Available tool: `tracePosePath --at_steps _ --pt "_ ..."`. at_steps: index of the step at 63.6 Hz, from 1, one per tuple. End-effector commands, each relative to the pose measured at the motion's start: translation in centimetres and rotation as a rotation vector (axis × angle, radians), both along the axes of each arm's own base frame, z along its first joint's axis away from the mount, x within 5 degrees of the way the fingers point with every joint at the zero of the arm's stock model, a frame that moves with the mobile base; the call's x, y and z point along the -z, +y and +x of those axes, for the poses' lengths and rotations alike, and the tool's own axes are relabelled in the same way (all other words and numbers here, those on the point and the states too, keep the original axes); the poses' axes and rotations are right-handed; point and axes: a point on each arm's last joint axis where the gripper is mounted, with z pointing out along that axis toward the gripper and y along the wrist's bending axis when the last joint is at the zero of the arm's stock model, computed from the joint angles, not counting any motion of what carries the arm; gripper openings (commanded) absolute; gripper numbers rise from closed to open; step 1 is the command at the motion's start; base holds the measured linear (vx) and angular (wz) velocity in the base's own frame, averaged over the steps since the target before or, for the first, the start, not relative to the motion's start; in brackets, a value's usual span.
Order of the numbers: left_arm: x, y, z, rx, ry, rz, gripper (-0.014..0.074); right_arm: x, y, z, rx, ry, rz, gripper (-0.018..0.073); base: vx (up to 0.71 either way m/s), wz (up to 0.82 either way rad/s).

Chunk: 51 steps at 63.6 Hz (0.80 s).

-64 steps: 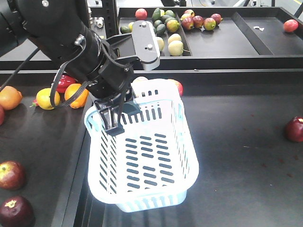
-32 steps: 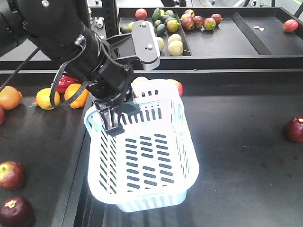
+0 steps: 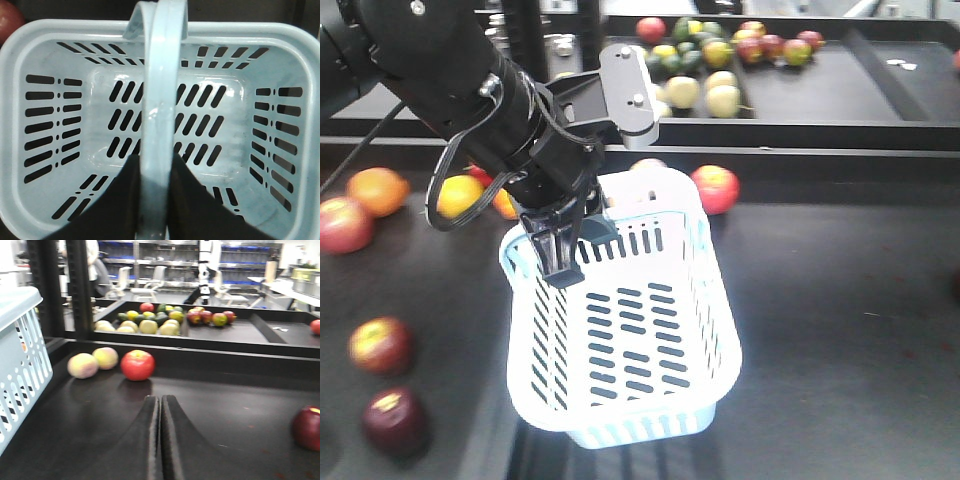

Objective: Pick three apples into basket with both arms
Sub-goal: 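Turn the base away from the table while holding the basket up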

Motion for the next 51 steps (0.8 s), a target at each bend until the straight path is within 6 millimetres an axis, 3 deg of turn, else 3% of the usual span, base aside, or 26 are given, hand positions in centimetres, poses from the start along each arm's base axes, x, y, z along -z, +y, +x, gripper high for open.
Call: tracePosePath --at_steps 1,51 --pt "-2.76 0.47 -1.14 -0.006 -0.068 -0.082 -0.0006 -0.58 0.01 -0.08 -0.001 -0.081 0.0 -0.0009 -0.08 0.34" --pt "-2.76 0.47 -1.14 -0.006 -0.068 -0.082 -0.0006 -0.58 0.01 -0.08 -0.001 -0.081 0.0 -0.0009 -0.12 0.52"
